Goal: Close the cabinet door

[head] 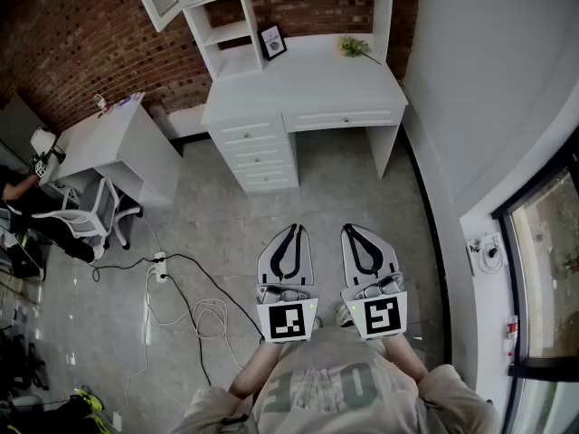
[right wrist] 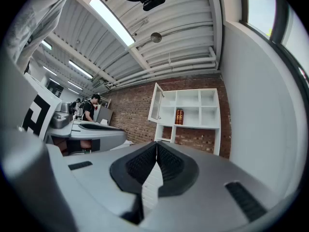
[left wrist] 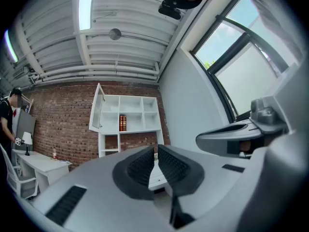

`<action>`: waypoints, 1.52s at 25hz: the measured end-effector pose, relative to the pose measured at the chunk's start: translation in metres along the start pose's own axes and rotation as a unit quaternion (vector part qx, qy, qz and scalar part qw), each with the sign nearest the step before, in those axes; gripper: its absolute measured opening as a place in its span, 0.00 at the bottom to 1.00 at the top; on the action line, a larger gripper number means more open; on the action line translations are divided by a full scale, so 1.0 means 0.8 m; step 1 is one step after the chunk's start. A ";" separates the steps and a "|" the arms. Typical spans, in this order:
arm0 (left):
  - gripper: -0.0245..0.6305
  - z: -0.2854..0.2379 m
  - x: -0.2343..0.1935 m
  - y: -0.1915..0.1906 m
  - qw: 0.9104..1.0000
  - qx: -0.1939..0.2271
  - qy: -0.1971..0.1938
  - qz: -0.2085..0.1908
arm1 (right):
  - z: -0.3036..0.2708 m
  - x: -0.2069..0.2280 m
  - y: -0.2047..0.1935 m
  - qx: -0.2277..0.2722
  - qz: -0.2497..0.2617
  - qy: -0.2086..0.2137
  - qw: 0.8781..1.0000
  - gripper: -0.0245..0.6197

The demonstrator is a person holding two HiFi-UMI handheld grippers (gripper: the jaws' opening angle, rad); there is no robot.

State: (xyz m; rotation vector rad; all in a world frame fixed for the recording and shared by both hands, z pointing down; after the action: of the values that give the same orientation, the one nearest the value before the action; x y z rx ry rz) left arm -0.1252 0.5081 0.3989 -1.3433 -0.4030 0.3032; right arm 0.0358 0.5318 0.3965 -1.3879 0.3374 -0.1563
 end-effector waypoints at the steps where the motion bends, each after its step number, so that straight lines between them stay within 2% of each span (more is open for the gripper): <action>1: 0.09 0.000 0.002 -0.001 1.000 -0.004 0.000 0.000 | 0.002 0.002 -0.002 -0.004 -0.003 -0.001 1.000 0.06; 11: 0.09 -0.018 0.011 -0.013 1.000 -0.029 0.000 -0.007 | -0.002 0.026 -0.017 -0.021 -0.028 -0.001 0.999 0.06; 17: 0.09 -0.036 0.022 -0.029 0.998 -0.061 0.001 -0.012 | -0.007 0.049 -0.032 -0.025 -0.033 0.005 0.999 0.06; 28: 0.09 -0.095 0.042 -0.041 0.998 -0.056 0.016 -0.014 | -0.027 0.119 -0.060 -0.018 -0.043 -0.003 0.999 0.06; 38: 0.09 -0.161 0.024 -0.057 0.998 -0.044 0.036 -0.012 | -0.079 0.168 -0.077 -0.010 -0.024 -0.004 1.000 0.06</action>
State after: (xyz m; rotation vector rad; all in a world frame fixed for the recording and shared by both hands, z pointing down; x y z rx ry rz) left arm -0.0510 0.3939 0.4234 -1.4297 -0.3746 0.2180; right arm 0.1473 0.4206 0.4285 -1.4166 0.3000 -0.1868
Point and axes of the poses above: the fingertips, and each gripper's own axes: z backward along the fingers, x to its right, y out of its top, the point moved 10 cm from there along z, backward along the fingers, and after that the axes turned 1 degree about -y, right-handed, at the moved point
